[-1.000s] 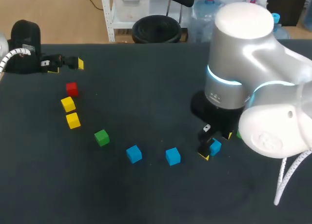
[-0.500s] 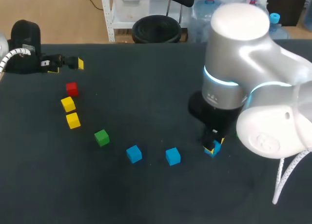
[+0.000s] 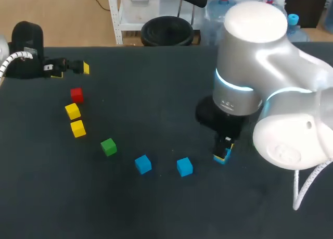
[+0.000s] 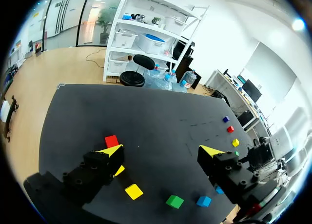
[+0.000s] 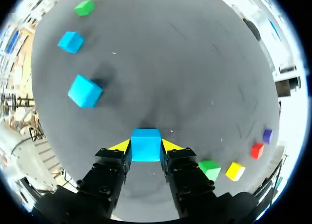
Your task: Place the blue cubes, place green cubes on the blue cubes, place the yellow cubes on the green cubes, then place the red cubes on the yellow cubes, and place purple cube on the red cubes.
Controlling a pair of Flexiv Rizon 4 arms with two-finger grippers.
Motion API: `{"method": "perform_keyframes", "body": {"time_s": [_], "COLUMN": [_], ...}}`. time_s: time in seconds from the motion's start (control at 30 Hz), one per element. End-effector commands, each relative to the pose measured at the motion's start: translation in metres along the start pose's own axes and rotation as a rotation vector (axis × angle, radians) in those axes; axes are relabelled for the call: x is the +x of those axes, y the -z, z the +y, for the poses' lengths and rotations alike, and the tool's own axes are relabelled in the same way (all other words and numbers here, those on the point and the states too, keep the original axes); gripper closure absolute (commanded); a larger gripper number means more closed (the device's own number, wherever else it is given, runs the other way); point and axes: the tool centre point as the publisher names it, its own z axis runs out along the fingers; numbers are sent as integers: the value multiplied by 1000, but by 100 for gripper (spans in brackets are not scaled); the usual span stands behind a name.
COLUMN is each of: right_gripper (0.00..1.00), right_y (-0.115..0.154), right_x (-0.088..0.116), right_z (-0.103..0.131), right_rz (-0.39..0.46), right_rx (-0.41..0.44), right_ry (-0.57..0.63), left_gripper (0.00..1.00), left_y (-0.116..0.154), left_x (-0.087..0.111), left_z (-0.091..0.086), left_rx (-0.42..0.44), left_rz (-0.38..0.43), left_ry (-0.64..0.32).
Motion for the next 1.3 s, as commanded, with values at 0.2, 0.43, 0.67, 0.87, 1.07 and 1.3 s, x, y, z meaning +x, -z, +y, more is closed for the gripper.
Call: {"method": "perform_keyframes", "body": {"time_s": [0.2, 0.43, 0.67, 0.87, 1.07, 1.3], "right_gripper": [100, 100, 100, 100, 100, 100], "right_y": [28, 42, 46, 56, 56, 56], "right_x": [10, 5, -16, -22, -22, -22], "right_z": [-18, -31, -56, -59, -59, -59], "right_rz": [-18, 12, 15, -4, -4, -4], "right_rx": [12, 60, 61, 64, 64, 64], "right_ry": [62, 100, 104, 100, 100, 100], "left_gripper": [0, 0, 0, 0, 0, 0], "left_y": [0, 0, 0, 0, 0, 0], "left_x": [1, 1, 1, 1, 1, 1], "left_z": [2, 2, 2, 2, 2, 2], "left_rx": [12, 12, 12, 12, 12, 12], "left_rz": [-6, -6, -6, -6, -6, -6], "left_ry": [-2, -2, -2, -2, -2, -2]}}
